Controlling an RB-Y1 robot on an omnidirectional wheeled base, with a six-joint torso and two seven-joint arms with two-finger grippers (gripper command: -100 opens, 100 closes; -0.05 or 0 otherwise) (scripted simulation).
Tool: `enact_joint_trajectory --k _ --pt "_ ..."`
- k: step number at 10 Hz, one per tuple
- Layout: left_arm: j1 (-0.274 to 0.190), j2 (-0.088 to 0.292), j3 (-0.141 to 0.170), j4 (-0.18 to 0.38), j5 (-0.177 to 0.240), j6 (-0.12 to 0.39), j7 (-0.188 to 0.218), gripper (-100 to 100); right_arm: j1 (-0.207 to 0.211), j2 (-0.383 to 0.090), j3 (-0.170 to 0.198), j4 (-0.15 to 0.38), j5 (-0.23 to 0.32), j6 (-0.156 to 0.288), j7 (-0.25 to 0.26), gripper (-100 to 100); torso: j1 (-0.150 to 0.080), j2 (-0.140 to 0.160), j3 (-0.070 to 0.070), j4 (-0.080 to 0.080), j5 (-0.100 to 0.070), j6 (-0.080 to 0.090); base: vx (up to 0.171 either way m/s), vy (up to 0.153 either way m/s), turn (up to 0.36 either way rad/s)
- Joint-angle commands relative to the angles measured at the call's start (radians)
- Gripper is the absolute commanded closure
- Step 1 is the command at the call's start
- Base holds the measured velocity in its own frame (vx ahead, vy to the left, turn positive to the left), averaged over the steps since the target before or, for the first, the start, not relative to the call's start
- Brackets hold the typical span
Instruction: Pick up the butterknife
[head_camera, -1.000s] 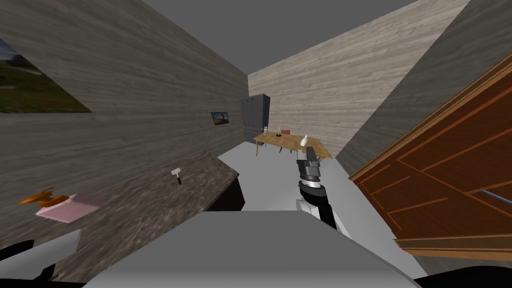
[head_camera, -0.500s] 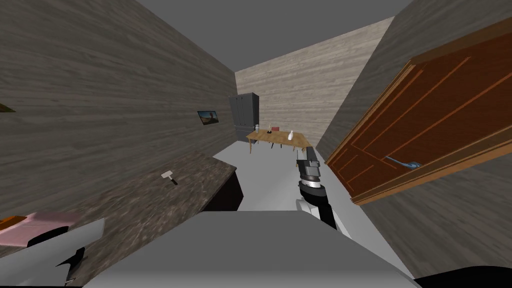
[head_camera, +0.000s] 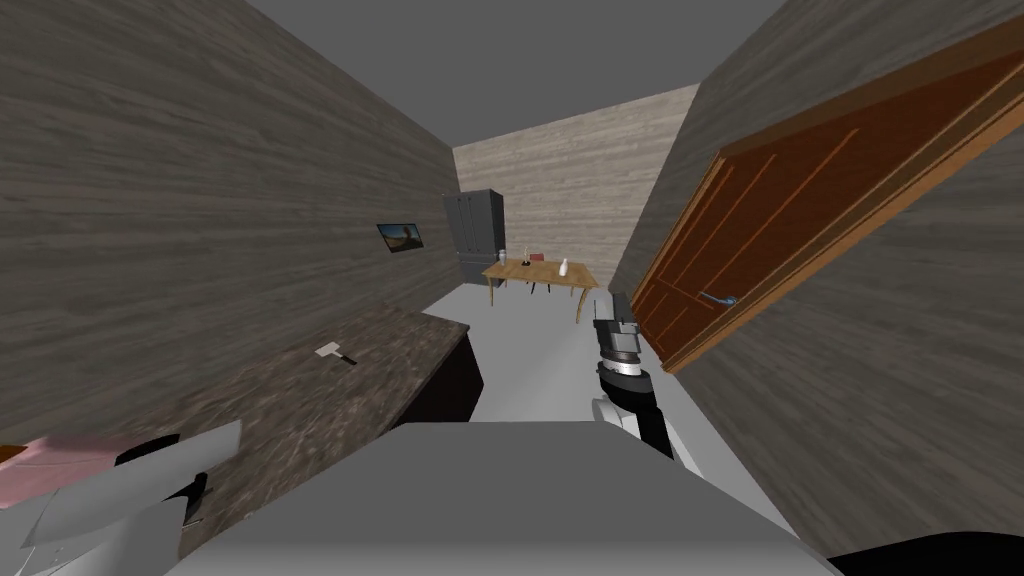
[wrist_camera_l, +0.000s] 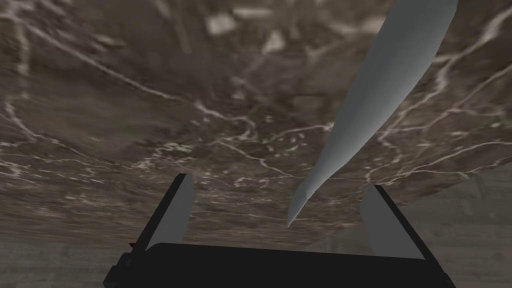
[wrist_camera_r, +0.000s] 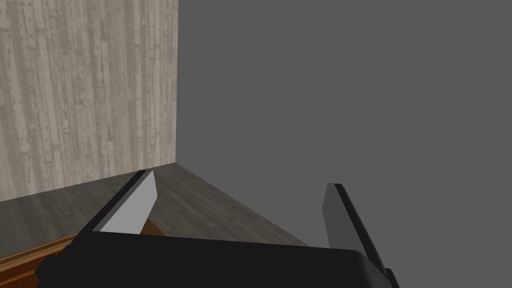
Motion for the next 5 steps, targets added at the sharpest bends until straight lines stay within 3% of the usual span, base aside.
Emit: enact_joint_trajectory --k 1,2,3,4,5 --pt "-0.028 -0.016 -0.007 -0.006 -0.029 0.039 0.050 -100 0.000 0.000 0.000 0.000 0.000 0.000 0.000 0 0.000 0.000 0.000 0.000 0.000 0.000 -0.261 0.038 -0.401" --pt "-0.028 -0.016 -0.007 -0.006 -0.029 0.039 0.057 -100 0.000 0.000 0.000 0.000 0.000 0.000 0.000 0 0.001 0.003 0.002 0.001 0.000 0.000 -0.206 0.031 -0.154" --pt "-0.047 -0.026 -0.012 -0.008 -0.049 0.064 0.093 -100 0.000 0.000 0.000 0.000 0.000 0.000 0.000 0 0.002 0.001 0.001 0.000 0.000 -0.001 -0.173 0.005 -0.258" --pt "-0.036 -0.021 -0.009 -0.012 -0.038 0.055 0.070 -100 0.000 0.000 0.000 0.000 0.000 0.000 0.000 0 0.001 0.000 0.000 0.000 0.000 0.000 -0.082 0.003 -0.074" --pt "-0.038 -0.021 -0.009 -0.012 -0.040 0.058 0.076 100 0.000 0.000 0.000 0.000 0.000 0.000 0.000 0 0.001 -0.005 -0.003 -0.001 0.000 -0.002 -0.015 0.001 0.014"
